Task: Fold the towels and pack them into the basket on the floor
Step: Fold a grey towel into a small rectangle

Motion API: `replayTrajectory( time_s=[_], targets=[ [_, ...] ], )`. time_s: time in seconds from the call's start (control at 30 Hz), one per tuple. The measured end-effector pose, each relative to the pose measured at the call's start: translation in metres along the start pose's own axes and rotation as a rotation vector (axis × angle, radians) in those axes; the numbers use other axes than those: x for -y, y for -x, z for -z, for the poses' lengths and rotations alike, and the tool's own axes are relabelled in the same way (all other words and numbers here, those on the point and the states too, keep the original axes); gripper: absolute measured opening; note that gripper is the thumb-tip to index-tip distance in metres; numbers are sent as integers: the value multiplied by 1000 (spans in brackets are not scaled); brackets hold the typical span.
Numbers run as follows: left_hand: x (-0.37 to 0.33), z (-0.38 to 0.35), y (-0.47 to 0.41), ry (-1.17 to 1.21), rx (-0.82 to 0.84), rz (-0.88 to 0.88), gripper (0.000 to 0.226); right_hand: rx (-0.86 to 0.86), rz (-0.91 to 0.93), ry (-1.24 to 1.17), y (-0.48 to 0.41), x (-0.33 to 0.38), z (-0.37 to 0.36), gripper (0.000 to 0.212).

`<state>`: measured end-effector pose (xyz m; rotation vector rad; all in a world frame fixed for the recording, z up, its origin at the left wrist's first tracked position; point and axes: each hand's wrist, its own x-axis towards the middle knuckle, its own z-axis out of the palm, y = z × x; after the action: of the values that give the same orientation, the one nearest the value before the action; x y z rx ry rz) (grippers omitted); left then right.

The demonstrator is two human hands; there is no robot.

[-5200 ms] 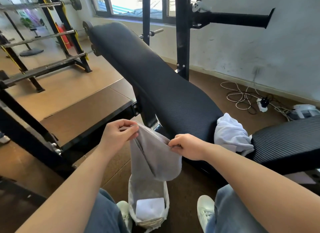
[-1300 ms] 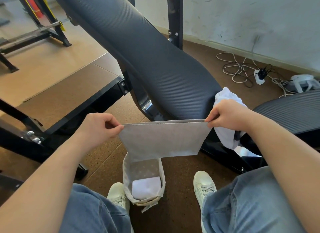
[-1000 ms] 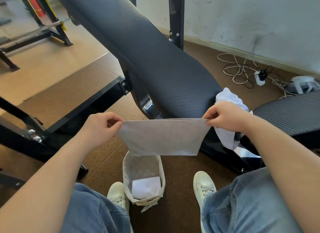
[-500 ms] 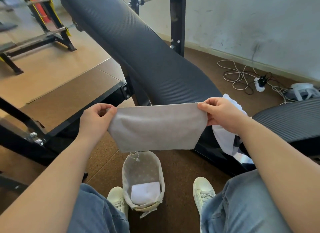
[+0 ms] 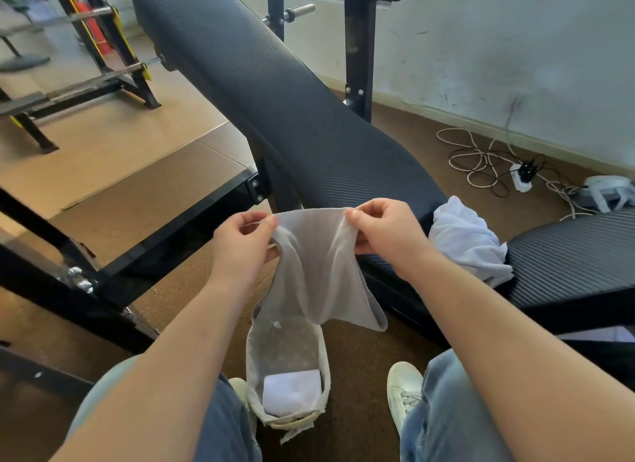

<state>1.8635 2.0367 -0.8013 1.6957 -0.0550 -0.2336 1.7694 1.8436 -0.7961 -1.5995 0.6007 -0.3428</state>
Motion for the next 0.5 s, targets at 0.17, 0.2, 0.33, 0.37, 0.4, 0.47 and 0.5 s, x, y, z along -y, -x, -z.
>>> replayTrajectory(
  time_s=[0.17,0.2,0.33,0.37,0.4,0.47,0.5],
  targets=[
    [7,-19,7,-86,48,-47,19,40,74,188,0,-8,-21,9],
    [8,-22,8,-93,62,-43,19,46,84,214,-1,-8,-24,10],
    [10,-28,8,-41,140,37,21,120,63,220,-2,-8,-31,16],
    [10,-28,7,-11,155,67,22,127,50,209,-3,-9,-32,17],
    [10,-27,6,19,165,95,22,131,38,199,-4,-10,-33,17],
    [11,-26,3,43,161,130,23,145,24,185,-6,-11,-35,18],
    [12,-25,2,43,154,136,23,148,25,181,-6,-12,-37,19]
  ],
)
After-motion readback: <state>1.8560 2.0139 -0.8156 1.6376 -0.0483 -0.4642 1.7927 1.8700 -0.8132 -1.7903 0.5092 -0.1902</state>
